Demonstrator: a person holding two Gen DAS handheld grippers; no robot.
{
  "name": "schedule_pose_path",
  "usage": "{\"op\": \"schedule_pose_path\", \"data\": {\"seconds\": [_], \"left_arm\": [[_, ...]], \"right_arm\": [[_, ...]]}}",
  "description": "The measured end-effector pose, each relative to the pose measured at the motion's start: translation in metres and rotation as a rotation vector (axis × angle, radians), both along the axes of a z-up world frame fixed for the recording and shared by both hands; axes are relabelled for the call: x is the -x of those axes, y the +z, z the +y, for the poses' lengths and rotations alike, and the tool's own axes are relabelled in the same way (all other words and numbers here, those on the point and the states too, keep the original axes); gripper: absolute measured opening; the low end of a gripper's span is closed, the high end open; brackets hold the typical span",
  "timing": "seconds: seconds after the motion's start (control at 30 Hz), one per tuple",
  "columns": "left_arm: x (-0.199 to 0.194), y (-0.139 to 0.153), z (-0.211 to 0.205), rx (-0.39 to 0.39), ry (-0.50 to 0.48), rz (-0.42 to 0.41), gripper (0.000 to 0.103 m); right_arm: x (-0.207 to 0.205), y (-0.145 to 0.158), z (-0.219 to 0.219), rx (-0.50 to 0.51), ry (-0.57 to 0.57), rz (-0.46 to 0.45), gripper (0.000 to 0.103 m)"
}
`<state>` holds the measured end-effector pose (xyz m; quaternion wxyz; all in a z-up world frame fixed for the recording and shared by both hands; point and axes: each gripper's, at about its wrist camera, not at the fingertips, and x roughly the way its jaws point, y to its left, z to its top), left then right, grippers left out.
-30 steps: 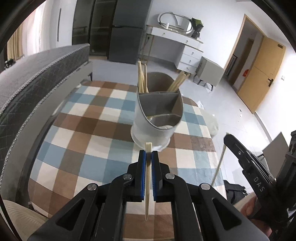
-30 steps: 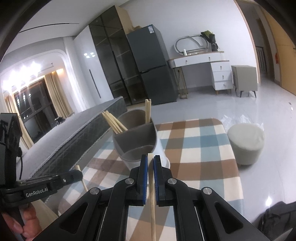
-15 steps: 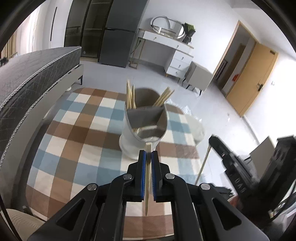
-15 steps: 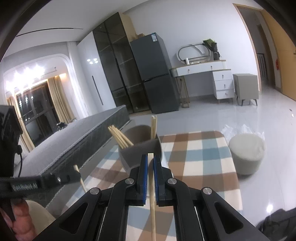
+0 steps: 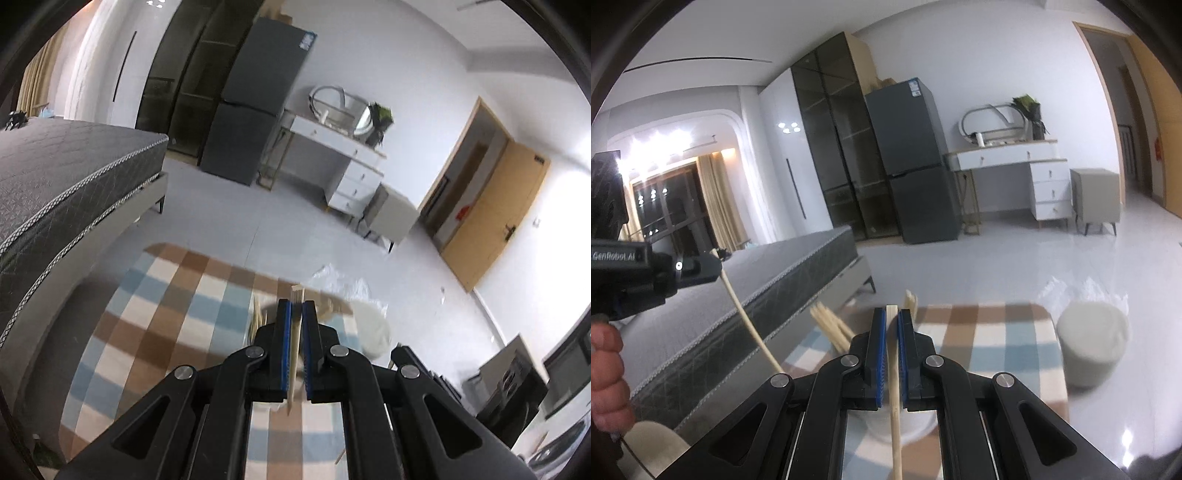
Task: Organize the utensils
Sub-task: 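Carry both held chopsticks up over the grey holder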
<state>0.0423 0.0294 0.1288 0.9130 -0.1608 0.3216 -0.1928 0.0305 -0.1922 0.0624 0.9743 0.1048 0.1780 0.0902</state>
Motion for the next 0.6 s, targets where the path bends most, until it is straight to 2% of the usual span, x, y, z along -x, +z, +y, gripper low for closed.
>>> {"op": "schedule_pose_path", "data": {"seconds": [0.13, 0.3, 0.6], "left_arm": [[-0.020, 0.012, 0.010, 0.060, 0.049, -0.053, 0.001], [-0.037, 0.009, 0.015, 0.096, 0.095, -0.100, 0.001], [-0.068, -0.022, 0.022, 0.130, 0.120, -0.051, 0.001]], "right_arm": [[-0.022, 0.021, 0.004, 0.028, 0.025, -0.040, 0.006], [-0.051, 0.046, 0.018, 0.074, 0.057, -0.096, 0.006], [-0.100, 0.064, 0.055, 0.129, 0.074, -0.187, 0.005]]}}
